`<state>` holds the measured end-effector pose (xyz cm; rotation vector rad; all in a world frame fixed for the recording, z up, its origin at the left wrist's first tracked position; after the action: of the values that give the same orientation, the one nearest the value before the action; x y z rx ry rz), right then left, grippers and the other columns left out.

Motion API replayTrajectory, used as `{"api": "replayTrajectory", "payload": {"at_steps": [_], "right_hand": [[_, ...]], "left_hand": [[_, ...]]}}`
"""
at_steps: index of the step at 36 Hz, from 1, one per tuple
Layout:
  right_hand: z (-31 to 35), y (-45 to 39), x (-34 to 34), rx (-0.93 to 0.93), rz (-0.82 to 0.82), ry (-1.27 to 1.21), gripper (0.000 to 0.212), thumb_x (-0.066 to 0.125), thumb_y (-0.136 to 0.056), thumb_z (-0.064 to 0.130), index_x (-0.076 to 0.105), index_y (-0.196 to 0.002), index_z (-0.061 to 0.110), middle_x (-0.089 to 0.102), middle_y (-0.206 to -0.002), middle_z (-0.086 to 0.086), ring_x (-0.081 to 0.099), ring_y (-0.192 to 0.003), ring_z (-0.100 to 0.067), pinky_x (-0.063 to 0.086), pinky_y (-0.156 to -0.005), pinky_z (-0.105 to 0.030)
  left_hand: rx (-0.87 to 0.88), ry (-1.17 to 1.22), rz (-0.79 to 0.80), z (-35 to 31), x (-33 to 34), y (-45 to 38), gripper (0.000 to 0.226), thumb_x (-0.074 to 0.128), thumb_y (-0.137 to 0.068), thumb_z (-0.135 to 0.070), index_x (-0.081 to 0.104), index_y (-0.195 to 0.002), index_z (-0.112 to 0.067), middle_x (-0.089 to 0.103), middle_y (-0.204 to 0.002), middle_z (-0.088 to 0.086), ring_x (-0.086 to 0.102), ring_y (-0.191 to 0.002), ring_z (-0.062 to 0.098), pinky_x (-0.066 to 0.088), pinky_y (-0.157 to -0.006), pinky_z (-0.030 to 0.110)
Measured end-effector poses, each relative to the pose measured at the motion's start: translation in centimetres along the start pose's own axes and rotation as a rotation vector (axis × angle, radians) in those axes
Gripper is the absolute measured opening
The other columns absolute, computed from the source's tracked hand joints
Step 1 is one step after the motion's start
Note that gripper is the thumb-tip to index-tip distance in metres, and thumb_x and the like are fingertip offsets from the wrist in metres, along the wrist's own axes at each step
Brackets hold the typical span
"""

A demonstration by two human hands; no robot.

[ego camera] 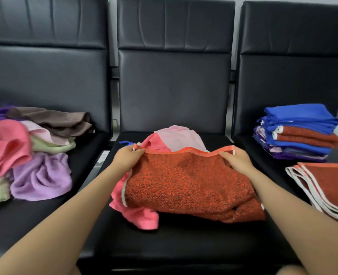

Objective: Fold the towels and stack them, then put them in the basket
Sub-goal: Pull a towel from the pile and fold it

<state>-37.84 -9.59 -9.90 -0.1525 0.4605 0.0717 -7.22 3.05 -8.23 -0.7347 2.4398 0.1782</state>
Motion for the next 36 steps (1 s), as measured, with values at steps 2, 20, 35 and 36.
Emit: {"api": "replayTrajectory", "payload": {"at_steps": [2,20,35,36], "right_hand": [[-0.2,-0.2,0.2,0.005,0.062,0.086,0.009,0.064,-0.091,0.017,0.068,-0.096,0.012,0.065,-0.089,-0.002,0.06,-0.09,-0.019,0.04,-0.072,-0.027],[-0.8,0.1,0.1,-0.088,0.02,0.089,0.009,0.068,-0.086,0.013,0.067,-0.09,0.022,0.063,-0.091,0.007,0.058,-0.094,-0.015,0.038,-0.076,-0.025],[1.3,1.9,-0.7,0.007,0.01,0.252,0.018,0.065,-0.089,0.02,0.067,-0.087,0.002,0.066,-0.087,-0.013,0.062,-0.092,-0.034,0.045,-0.077,-0.037],[1.9,2.0,-1.2,0.0,-0.037,0.14,0.018,0.066,-0.089,0.017,0.066,-0.09,-0.002,0.066,-0.088,-0.017,0.062,-0.093,-0.036,0.046,-0.079,-0.038]], "left_hand": [[-0.053,0.004,0.011,0.6,-0.3,0.3,0.021,0.057,-0.092,-0.028,0.064,-0.081,-0.012,0.06,-0.079,0.004,0.053,-0.083,0.02,0.04,-0.077,0.032],[-0.044,0.142,0.018,1.1,-0.1,0.7,0.026,0.065,-0.089,-0.029,0.065,-0.069,-0.013,0.057,-0.065,0.002,0.05,-0.062,0.014,0.041,-0.061,0.027],[0.074,0.188,-0.129,-0.2,-0.8,1.2,0.029,0.063,-0.09,-0.021,0.06,-0.067,-0.005,0.051,-0.061,0.003,0.045,-0.06,0.014,0.036,-0.061,0.031],[0.098,0.246,-0.177,-1.0,-1.2,1.4,0.027,0.063,-0.09,-0.02,0.063,-0.07,-0.003,0.054,-0.063,0.003,0.047,-0.062,0.014,0.038,-0.064,0.031]]}}
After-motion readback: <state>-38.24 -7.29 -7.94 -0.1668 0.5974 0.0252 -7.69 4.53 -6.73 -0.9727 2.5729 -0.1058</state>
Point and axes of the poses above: each hand's wrist, its own y-axis away from the middle knuckle, its own x-axis out of the palm, z = x × y, the point moved 1 cm from there along -y, towards the middle knuckle
